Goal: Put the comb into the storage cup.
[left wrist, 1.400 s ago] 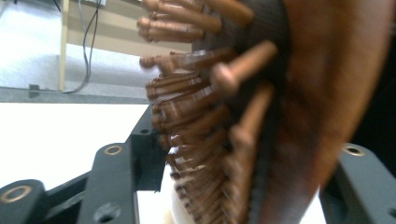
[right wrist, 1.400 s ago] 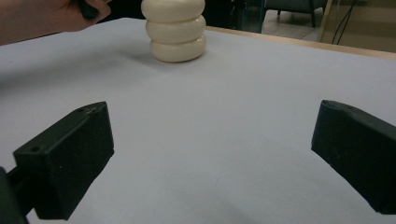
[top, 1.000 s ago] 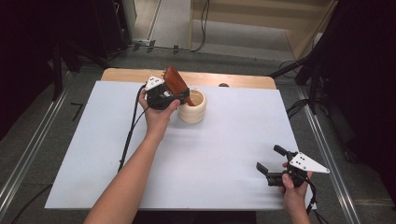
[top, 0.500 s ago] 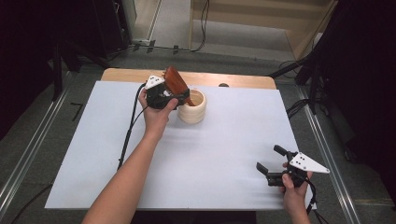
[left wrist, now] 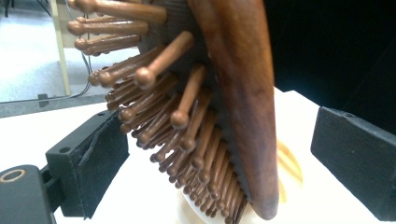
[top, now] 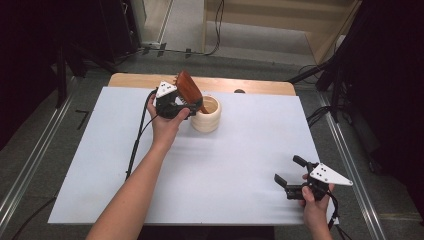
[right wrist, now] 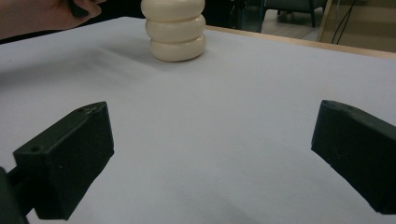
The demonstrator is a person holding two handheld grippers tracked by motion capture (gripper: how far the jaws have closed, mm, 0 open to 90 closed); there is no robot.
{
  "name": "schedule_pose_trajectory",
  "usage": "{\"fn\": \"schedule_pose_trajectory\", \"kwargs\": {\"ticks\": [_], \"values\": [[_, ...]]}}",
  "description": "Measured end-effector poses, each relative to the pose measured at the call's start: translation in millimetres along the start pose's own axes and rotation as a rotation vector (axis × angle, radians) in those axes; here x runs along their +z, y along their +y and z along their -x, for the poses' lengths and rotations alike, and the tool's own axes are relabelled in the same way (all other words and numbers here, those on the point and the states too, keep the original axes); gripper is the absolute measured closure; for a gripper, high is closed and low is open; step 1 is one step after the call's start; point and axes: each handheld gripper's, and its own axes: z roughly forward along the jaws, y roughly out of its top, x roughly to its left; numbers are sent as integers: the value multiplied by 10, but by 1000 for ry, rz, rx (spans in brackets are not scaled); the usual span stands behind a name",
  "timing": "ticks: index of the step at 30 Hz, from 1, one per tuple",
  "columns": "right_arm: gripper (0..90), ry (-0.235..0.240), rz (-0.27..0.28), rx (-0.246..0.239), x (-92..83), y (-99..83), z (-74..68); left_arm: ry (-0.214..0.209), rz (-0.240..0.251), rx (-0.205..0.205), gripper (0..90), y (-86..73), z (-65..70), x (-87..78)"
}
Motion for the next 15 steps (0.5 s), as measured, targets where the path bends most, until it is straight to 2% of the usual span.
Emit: {"fn": "schedule_pose_trajectory", "kwargs": {"ticks": [4, 15], "values": [[0, 1, 0, -1, 2, 1, -1, -9, 7, 3, 17, -12, -10, -34], [0, 0, -2, -4, 9, 4, -7, 4, 7, 24, 2, -48, -37, -131]]}}
